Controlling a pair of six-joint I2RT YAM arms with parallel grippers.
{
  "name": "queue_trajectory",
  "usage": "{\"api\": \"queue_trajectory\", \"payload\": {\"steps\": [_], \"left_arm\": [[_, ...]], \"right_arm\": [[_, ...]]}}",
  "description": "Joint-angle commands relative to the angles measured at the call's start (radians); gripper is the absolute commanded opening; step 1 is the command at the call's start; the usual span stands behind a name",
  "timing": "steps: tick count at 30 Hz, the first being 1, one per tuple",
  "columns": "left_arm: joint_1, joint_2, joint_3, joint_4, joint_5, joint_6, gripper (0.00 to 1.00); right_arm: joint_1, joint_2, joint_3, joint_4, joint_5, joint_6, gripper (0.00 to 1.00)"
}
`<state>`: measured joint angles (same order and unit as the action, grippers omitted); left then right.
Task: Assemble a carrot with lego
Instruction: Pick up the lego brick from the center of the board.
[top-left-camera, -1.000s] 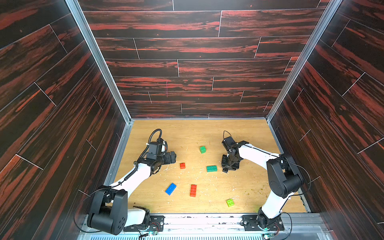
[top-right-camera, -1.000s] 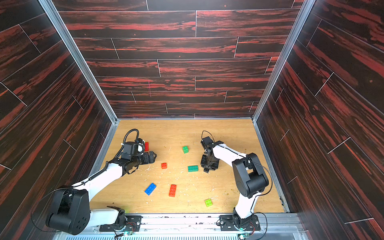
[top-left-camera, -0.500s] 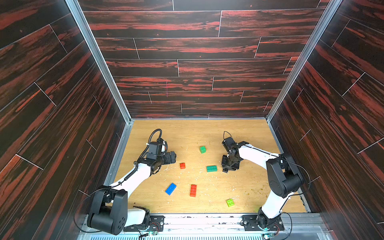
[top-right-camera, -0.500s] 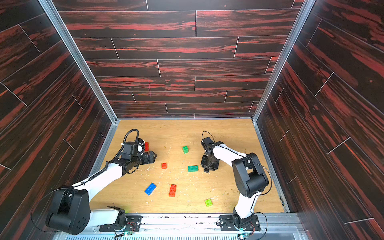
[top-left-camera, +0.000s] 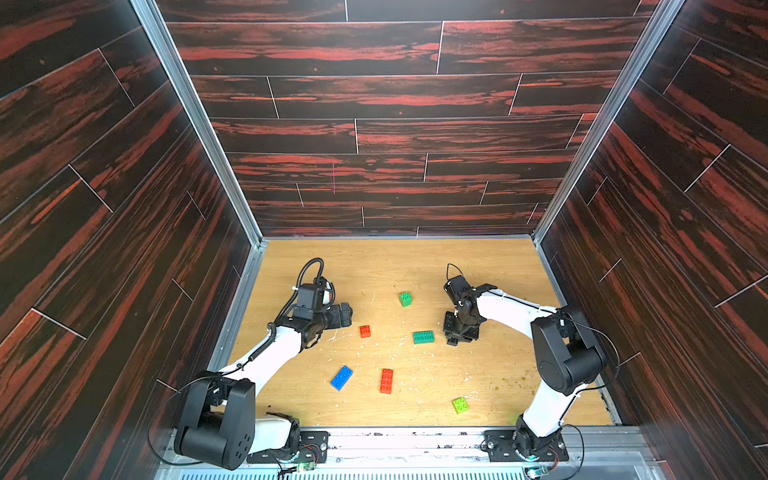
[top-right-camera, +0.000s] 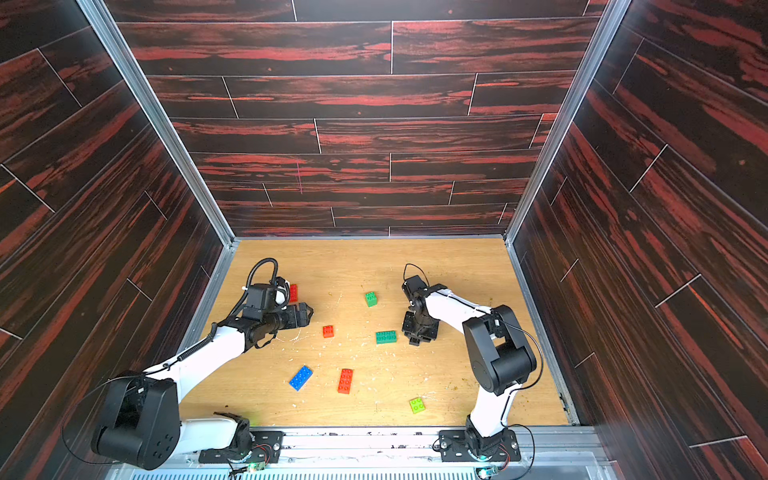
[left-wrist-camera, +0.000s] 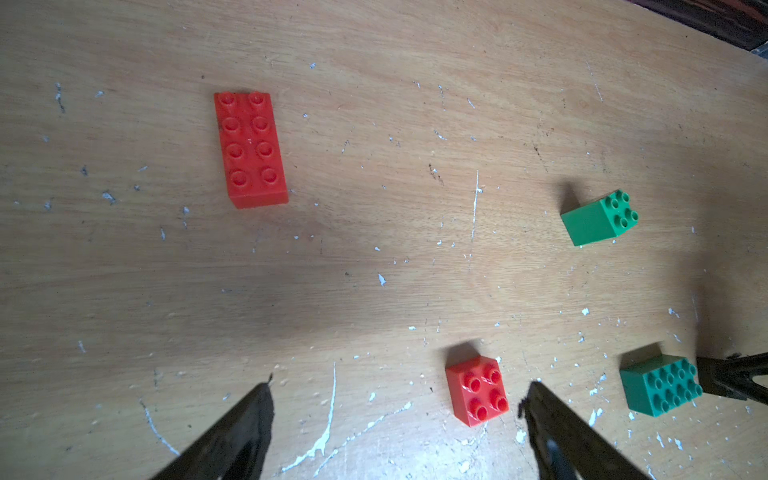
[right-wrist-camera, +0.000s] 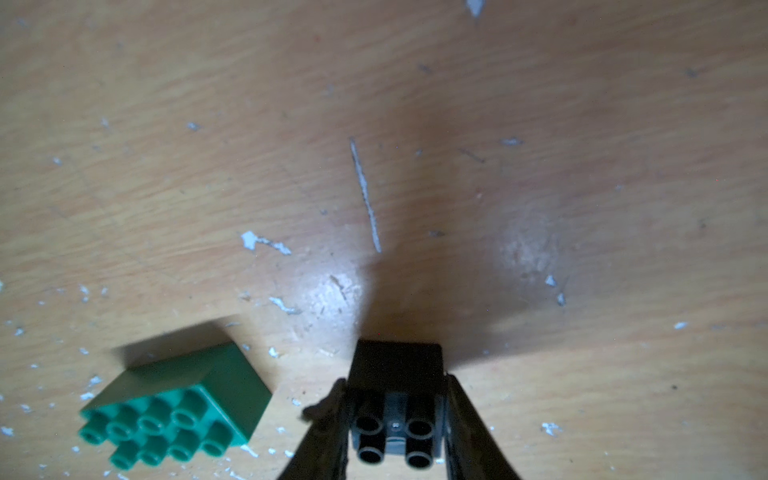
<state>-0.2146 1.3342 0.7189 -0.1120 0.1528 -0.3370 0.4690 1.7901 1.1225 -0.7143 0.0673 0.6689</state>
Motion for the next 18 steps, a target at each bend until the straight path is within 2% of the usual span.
{"api": "queue_trajectory", "payload": {"steps": [1, 7, 13, 18], "left_arm": [[-0.003, -0.017, -0.012, -0.002, -0.011, -0.004, 0.95], [-0.004, -0.022, -0.015, 0.0, -0.012, -0.006, 0.95], [-0.003, -0.023, -0.016, 0.003, -0.012, -0.01, 0.95], [-0.004, -0.033, -0.021, 0.002, -0.014, -0.013, 0.95]], "right_arm": [[-0.003, 0.049, 0.002, -0.009, 0.019, -0.023, 0.36], [-0.003, 0.045, -0.005, -0.005, 0.026, -0.033, 0.35], [-0.002, 0.048, -0.007, 0.002, 0.027, -0.054, 0.2], [0.006, 0.024, 0.004, 0.004, 0.024, -0.091, 0.16]]}}
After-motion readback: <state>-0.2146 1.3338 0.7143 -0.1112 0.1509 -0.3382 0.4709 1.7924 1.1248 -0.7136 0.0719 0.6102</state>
